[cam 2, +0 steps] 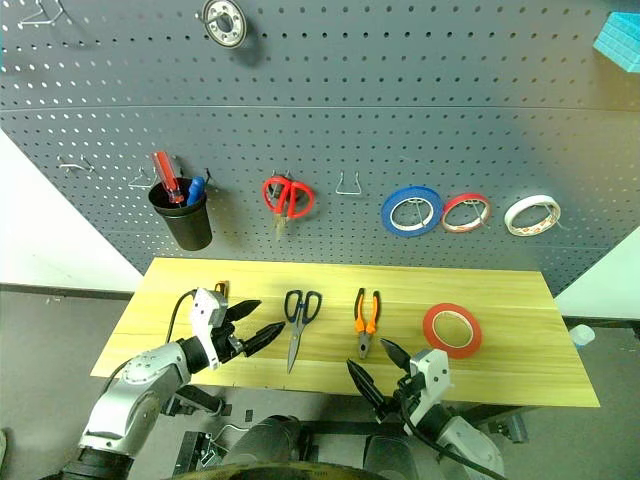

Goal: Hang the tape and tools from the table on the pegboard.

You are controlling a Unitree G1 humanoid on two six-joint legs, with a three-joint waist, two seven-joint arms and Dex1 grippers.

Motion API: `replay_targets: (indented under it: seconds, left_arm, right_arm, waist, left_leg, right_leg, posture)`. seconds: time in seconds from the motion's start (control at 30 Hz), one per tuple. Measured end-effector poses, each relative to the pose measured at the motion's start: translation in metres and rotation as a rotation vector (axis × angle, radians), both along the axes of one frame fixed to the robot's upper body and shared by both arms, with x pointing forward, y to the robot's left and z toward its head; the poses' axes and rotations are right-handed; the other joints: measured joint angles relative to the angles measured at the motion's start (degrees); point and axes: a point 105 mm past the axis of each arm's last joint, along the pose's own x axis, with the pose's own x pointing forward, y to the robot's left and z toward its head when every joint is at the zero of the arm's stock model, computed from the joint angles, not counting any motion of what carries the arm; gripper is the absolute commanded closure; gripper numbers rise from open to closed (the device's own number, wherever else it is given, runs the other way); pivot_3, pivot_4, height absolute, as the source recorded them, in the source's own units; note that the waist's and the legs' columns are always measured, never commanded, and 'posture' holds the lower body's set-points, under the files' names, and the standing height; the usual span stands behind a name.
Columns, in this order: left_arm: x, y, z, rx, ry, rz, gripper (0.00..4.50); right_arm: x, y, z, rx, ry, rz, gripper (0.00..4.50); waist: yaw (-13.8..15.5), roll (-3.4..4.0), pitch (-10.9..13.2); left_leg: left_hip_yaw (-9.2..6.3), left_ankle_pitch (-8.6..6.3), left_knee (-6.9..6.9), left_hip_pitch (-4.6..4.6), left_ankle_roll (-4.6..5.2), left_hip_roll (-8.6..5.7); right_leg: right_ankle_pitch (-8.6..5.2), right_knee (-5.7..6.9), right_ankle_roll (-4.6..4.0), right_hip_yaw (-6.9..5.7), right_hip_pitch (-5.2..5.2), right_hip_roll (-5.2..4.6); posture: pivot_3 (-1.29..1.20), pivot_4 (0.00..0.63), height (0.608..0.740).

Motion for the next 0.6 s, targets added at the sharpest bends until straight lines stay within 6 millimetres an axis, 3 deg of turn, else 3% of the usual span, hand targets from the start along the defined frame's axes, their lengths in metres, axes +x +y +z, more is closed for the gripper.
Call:
replay_targets:
  seconds: [0.2,0.37,0.5,0.6]
  left_arm:
    - [-0.003,-0.002,-0.001,0.131,-0.066,-0.132,0.02]
    - [-0.006,0.001,-0.003,0.155,-0.069,-0.136,0.02]
    - [-0.050,0.016,-0.001,0.184,-0.042,-0.156,0.02]
    - [-0.029,0.004,0.014,0.181,-0.096,-0.160,0.02]
  right_arm:
    - [0.001,-0.008,-0.006,-0.102,0.008,-0.061,0.00]
    - [-0.004,-0.033,-0.011,-0.421,0.028,-0.190,0.00]
    - [-0.009,-0.046,-0.011,-0.574,0.050,-0.215,0.00]
    - [-0.009,-0.040,-0.009,-0.596,0.028,-0.184,0.00]
  waist:
    - [-0.08,0.04,-0.02]
    - [0.00,0.05,-0.02]
    - [-1.61,-0.04,0.09]
    - [0.09,0.18,0.69]
  left_leg:
    - [0.04,-0.01,-0.02,0.01,0.00,0.00]
    - [0.04,-0.01,-0.02,0.00,0.00,0.00]
    - [0.22,-0.30,-0.02,0.07,-0.05,0.24]
    - [0.08,-0.26,0.21,0.07,-0.09,0.22]
  right_leg:
    - [0.00,0.00,-0.01,0.06,-0.02,0.00]
    - [0.00,0.03,-0.01,0.12,-0.06,0.00]
    - [-0.09,-0.02,-0.13,0.36,-0.02,0.10]
    - [-0.16,0.02,-0.29,0.17,0.13,0.15]
  posture:
    - [0.04,0.043,0.710]
    - [0.04,0.054,0.710]
    - [0.03,0.075,0.710]
    - [0.03,0.112,0.710]
